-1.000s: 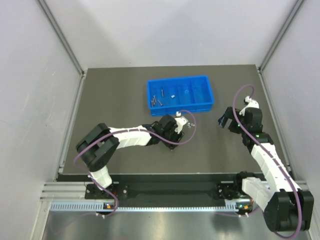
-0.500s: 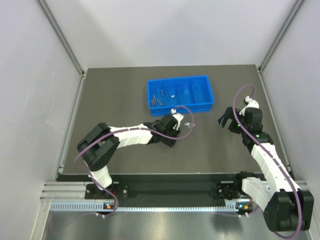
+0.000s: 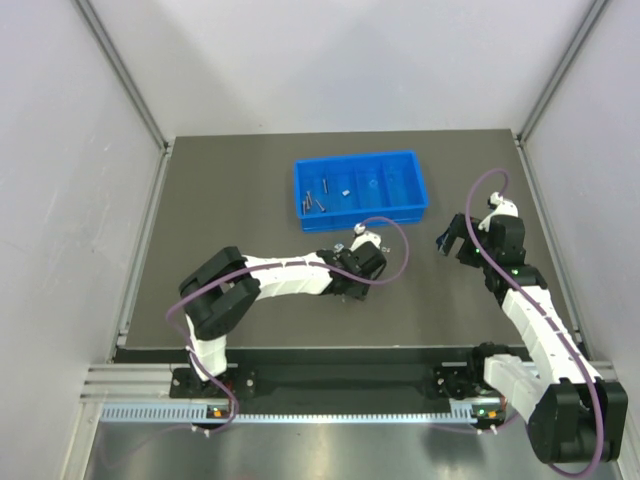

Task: Sort the screws and nuts into containers

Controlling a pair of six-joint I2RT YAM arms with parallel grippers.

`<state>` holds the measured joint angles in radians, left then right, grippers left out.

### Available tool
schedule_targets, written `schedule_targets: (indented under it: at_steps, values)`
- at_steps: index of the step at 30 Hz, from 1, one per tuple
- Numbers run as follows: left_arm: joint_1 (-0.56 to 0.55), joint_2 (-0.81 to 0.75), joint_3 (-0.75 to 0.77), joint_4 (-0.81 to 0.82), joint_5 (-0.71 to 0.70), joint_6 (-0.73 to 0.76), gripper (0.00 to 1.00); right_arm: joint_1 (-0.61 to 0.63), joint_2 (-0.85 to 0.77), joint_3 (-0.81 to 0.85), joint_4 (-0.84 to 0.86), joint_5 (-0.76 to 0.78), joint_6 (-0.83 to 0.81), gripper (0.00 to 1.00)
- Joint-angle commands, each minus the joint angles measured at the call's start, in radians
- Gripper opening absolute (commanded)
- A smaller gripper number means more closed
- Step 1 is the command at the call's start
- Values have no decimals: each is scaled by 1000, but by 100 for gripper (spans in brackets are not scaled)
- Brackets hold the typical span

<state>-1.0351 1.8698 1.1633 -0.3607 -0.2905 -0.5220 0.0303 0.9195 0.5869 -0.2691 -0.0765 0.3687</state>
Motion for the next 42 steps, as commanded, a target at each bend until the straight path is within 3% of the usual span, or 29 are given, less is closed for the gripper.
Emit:
schedule_targets:
  at_steps: [1, 9, 17, 21, 27, 33, 42]
  values:
    - [-5, 52, -50, -205, -30, -65, 53, 6, -5, 2, 44, -5, 6, 100]
    - [-5, 8, -45, -245, -160, -185, 60, 6, -10, -1, 41, -3, 6, 100]
    - [-5, -15, -99, -244, -128, -325, 59, 5, -7, -1, 42, -6, 6, 100]
    - [-5, -14, -120, -228, -99, -368, 52, 6, -8, -1, 42, -6, 6, 100]
    - [-6, -11, -146, -196, -98, -400, 31, 6, -8, -1, 45, -11, 7, 100]
    - [-8, -3, -137, -205, -110, -388, 16, 6, -18, -1, 39, 0, 4, 100]
    - [4, -146, -65, -146, -237, -273, 16, 8, 1, 2, 50, -11, 9, 100]
